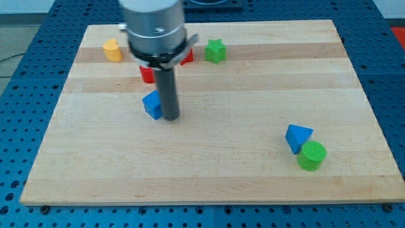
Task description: Move red circle on bottom right to red star
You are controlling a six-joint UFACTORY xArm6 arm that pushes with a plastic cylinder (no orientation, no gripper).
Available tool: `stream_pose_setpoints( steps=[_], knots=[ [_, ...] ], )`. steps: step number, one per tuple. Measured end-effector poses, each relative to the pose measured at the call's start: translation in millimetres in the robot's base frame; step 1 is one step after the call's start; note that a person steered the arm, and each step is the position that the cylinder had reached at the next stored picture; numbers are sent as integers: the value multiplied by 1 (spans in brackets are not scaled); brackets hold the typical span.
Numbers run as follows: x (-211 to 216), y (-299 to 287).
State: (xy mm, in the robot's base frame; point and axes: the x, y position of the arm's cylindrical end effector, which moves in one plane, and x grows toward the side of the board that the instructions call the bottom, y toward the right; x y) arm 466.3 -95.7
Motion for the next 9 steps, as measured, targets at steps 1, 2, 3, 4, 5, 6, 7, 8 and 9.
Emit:
stream_pose_setpoints(
  steps=[1, 2, 3, 4, 5, 6, 7, 8, 9],
  knots=[
    [0, -39],
    [-1, -39],
    [-12, -39],
    [-4, -65],
    [-33, -123],
    [-74, -106],
    [-88, -63],
    [-93, -51],
    [-94, -51]
  ],
)
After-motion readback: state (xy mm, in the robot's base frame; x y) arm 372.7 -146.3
